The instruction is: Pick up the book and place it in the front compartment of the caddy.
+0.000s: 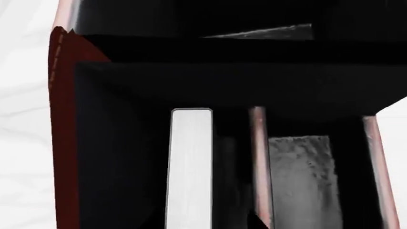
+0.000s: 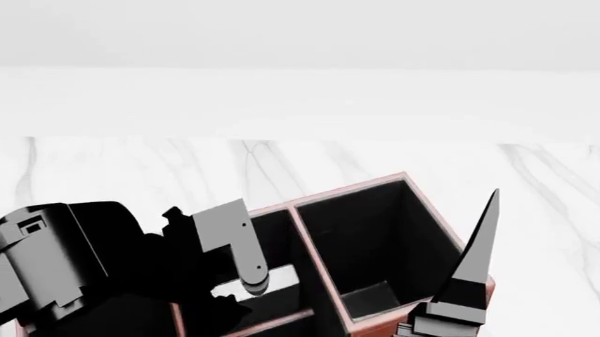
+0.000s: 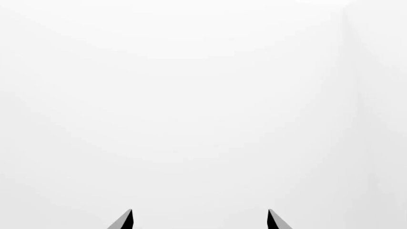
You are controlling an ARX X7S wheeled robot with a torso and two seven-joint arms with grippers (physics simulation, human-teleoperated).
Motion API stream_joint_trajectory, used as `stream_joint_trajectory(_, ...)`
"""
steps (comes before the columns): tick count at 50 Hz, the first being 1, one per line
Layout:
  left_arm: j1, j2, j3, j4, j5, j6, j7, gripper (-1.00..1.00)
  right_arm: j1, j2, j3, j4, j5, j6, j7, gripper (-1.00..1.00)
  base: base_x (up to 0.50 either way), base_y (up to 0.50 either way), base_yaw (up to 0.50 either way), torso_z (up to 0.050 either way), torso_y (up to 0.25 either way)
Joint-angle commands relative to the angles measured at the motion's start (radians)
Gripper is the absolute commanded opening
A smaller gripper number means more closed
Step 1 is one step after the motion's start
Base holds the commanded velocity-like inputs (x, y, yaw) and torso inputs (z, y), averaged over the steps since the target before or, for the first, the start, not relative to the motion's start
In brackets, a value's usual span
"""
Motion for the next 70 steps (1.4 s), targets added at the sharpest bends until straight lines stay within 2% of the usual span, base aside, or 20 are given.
stream_joint_trajectory(1,0.021,0.025,-0.060,-0.014,0.045,0.021,-0.116,1.00,0.001,-0.024,0.022,-0.015,0.001,-0.003,-0.041,1.00,0.02,0.00,-0.01,0.000,0.000)
stream_joint_trajectory(14,0.028,0.007,-0.070,0.017,0.033,0.011,-0.136,1.00,0.004,-0.024,0.022,-0.018,0.003,-0.002,-0.039,1.00,0.01,0.00,-0.01,0.000,0.000)
stream_joint_trajectory(21,0.045,-0.047,-0.093,0.149,0.000,-0.024,-0.218,1.00,0.010,-0.034,0.012,-0.013,-0.001,0.001,-0.047,1.00,0.00,0.00,-0.01,0.000,0.000)
stream_joint_trajectory(27,0.057,-0.114,-0.107,0.344,-0.040,-0.073,-0.310,1.00,0.023,-0.063,-0.013,0.005,-0.014,0.014,-0.064,1.00,0.00,0.00,0.00,0.000,0.000)
stream_joint_trajectory(37,0.062,-0.228,-0.161,0.595,-0.087,-0.137,-0.525,1.00,0.053,-0.072,-0.029,-0.027,-0.006,0.055,-0.059,1.00,0.00,0.00,0.00,0.000,0.005)
stream_joint_trajectory(41,0.085,-0.275,-0.196,0.688,-0.087,-0.117,-0.628,1.00,0.053,-0.070,-0.029,-0.031,-0.007,0.056,-0.056,1.00,0.00,0.00,0.00,0.000,0.000)
stream_joint_trajectory(42,0.095,-0.280,-0.204,0.704,-0.081,-0.123,-0.686,1.00,0.053,-0.071,-0.031,-0.030,-0.008,0.057,-0.057,1.00,0.00,0.00,0.00,0.000,0.000)
stream_joint_trajectory(50,0.181,-0.333,-0.228,0.857,-0.024,-0.079,-0.913,1.00,0.056,-0.072,-0.036,-0.033,-0.011,0.062,-0.055,1.00,0.00,0.00,0.00,0.000,0.000)
stream_joint_trajectory(58,0.236,-0.407,-0.278,1.038,-0.028,-0.049,-1.086,1.00,0.067,-0.073,-0.040,-0.037,-0.006,0.072,-0.053,1.00,0.00,0.00,0.00,0.000,0.000)
stream_joint_trajectory(60,0.236,-0.407,-0.278,1.039,-0.028,-0.049,-1.086,1.00,0.068,-0.073,-0.040,-0.037,-0.006,0.072,-0.052,1.00,0.00,0.00,0.00,0.000,0.000)
stream_joint_trajectory(61,0.237,-0.418,-0.276,1.091,-0.001,-0.057,-1.137,1.00,0.068,-0.078,-0.045,-0.032,-0.011,0.071,-0.056,1.00,0.00,0.00,0.00,0.000,0.000)
stream_joint_trajectory(66,0.263,-0.443,-0.325,1.172,-0.003,-0.027,-1.247,1.00,0.068,-0.077,-0.047,-0.032,-0.012,0.070,-0.056,1.00,0.00,0.00,0.00,0.000,0.000)
stream_joint_trajectory(70,0.311,-0.478,-0.381,1.248,0.008,0.058,-1.335,1.00,0.065,-0.078,-0.050,-0.027,-0.019,0.065,-0.059,1.00,0.00,0.00,0.00,0.000,0.000)
